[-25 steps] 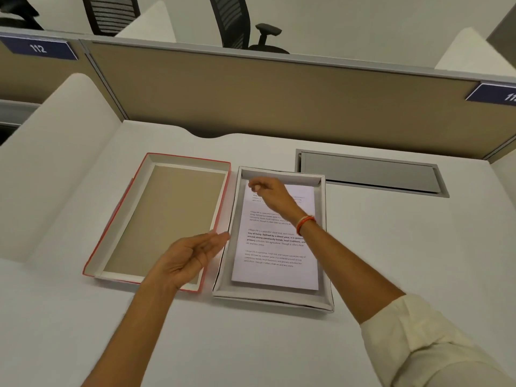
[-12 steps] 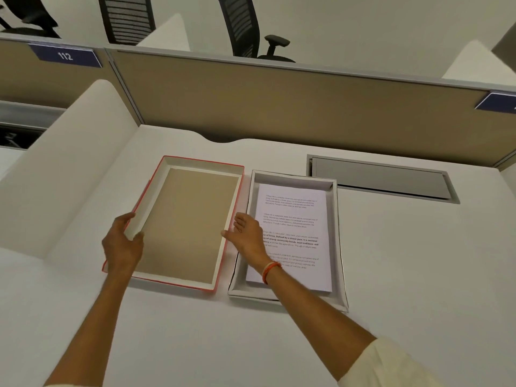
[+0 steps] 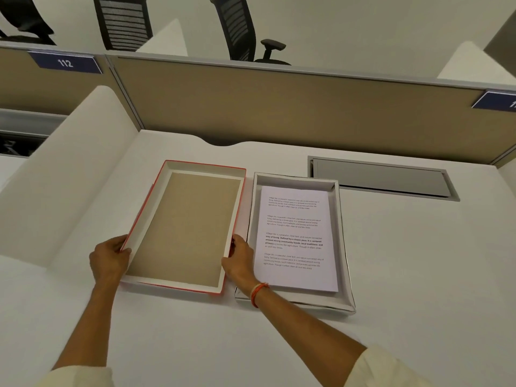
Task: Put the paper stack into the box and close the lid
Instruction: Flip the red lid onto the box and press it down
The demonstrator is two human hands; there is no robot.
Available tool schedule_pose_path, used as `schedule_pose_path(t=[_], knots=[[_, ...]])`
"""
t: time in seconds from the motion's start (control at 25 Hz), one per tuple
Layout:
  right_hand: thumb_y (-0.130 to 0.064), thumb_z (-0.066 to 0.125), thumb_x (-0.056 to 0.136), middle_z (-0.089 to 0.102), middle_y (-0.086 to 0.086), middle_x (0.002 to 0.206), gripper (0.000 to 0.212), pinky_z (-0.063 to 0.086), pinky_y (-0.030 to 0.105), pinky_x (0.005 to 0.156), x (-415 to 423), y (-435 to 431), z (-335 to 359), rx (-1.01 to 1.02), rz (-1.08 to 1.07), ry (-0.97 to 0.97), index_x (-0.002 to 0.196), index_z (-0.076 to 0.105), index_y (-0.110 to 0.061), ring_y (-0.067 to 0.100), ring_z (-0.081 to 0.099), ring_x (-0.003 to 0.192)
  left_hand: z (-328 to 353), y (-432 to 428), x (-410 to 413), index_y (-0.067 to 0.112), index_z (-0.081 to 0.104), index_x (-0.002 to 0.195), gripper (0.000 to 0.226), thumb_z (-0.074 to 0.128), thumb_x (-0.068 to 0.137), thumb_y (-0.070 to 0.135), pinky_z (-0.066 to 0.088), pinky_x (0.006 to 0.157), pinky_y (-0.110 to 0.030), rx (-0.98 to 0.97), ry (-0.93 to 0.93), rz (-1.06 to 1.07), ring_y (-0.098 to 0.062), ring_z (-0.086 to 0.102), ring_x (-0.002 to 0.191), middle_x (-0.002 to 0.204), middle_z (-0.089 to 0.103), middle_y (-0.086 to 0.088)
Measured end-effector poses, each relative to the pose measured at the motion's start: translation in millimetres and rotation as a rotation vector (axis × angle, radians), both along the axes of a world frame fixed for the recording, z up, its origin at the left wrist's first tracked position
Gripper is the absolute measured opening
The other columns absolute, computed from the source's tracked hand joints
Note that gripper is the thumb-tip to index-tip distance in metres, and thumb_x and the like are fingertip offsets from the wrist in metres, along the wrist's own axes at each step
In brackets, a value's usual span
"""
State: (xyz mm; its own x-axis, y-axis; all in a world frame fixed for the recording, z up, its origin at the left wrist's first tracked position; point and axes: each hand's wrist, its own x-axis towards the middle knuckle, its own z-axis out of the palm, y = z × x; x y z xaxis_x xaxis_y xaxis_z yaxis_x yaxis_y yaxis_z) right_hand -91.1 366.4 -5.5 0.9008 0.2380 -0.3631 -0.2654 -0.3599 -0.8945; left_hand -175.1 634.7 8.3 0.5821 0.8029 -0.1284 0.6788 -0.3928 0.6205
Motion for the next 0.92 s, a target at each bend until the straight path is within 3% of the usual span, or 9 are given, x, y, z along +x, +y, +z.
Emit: schedule_pose_path(t=[0.12,0.28,0.4,0.44,0.56,0.64,0.72,0.8,0.92], knots=[[0.012,0.07,0.075,0.07,0.006,0.113,0.052,0.051,0.003,0.062,-0.1,0.0,-3.1,0.015,0.011,-0.004,0.121,0.06,-0.01,0.014,0.067,0.092,5.4,-3.5,-3.1,0.001,0.069,0.12,0.034,0.067,0.086,0.0,0.047,0.104,-0.052,0.03,-0.048,0.043,-0.044,0.065,0.109,0.117,0.07,-0.024],[0.015,0.065,0.075,0.07,0.009,0.114,0.05,0.057,0.022,0.086,3.1,-1.0,-1.5,0.038,0.06,-0.01,0.12,0.061,-0.006,0.023,0.068,0.103,35.7,-11.2,-5.7,0.004,0.071,0.116,0.031,0.064,0.086,0.002,0.05,0.1,-0.049,0.151,-0.168,0.107,-0.041,0.068,0.104,0.114,0.072,-0.022],[0.007,0.066,0.078,0.068,0.002,0.112,0.046,0.052,0.005,0.075,4.8,1.6,16.6,-0.002,0.105,-0.082,0.121,0.058,-0.008,0.016,0.066,0.098,70.9,-19.1,-5.0,0.008,0.073,0.114,0.03,0.062,0.086,0.005,0.053,0.095,-0.045,0.236,-0.229,0.146,-0.039,0.07,0.1,0.111,0.074,-0.019],[0.001,0.066,0.082,0.066,-0.003,0.109,0.043,0.051,0.005,0.074,5.7,6.3,28.9,0.003,0.112,-0.117,0.122,0.056,-0.01,0.012,0.063,0.095,83.2,-24.2,-3.5,0.009,0.073,0.114,0.03,0.062,0.087,0.005,0.054,0.093,-0.045,0.262,-0.232,0.149,-0.04,0.07,0.098,0.11,0.074,-0.019],[-0.025,0.063,0.089,0.063,0.004,0.093,0.017,0.055,0.033,0.088,11.4,32.4,70.2,0.03,0.17,-0.199,0.098,0.053,-0.014,0.02,0.061,0.092,115.2,-48.6,2.5,0.012,0.072,0.118,0.032,0.058,0.089,0.004,0.056,0.08,-0.049,0.397,-0.193,0.12,-0.046,0.068,0.086,0.102,0.074,-0.024],[-0.037,0.058,0.09,0.066,0.02,0.093,0.039,0.054,0.048,0.09,15.4,55.8,101.0,0.116,0.172,-0.193,0.09,0.055,0.002,0.031,0.065,0.096,129.5,-69.0,5.9,0.012,0.07,0.12,0.035,0.056,0.09,0.002,0.053,0.066,-0.048,0.498,-0.178,0.086,-0.048,0.064,0.072,0.09,0.073,-0.029],[-0.049,0.053,0.09,0.067,0.026,0.099,0.056,0.055,0.052,0.089,17.7,76.5,131.5,0.239,0.16,-0.102,0.097,0.06,0.006,0.037,0.066,0.095,138.8,-92.2,9.1,0.011,0.069,0.121,0.033,0.055,0.092,0.003,0.045,0.056,-0.044,0.575,-0.188,0.057,-0.042,0.055,0.056,0.073,0.067,-0.032],[-0.054,0.056,0.087,0.068,0.025,0.099,0.062,0.057,0.052,0.087,19.6,89.3,154.6,0.332,0.176,-0.006,0.098,0.063,0.006,0.038,0.068,0.093,145.8,-116.6,11.7,0.007,0.069,0.119,0.027,0.056,0.095,0.008,0.038,0.052,-0.037,0.67,-0.213,0.008,-0.033,0.045,0.048,0.062,0.061,-0.029],[-0.035,0.069,0.085,0.073,0.017,0.099,0.034,0.062,0.036,0.079,26.3,93.7,169.5,0.402,0.164,0.018,0.093,0.068,-0.003,0.03,0.073,0.09,154.5,-146.6,13.0,0.002,0.07,0.112,0.025,0.054,0.098,0.016,0.042,0.047,-0.034,0.791,-0.265,-0.084,-0.036,0.055,0.043,0.063,0.066,-0.025]])
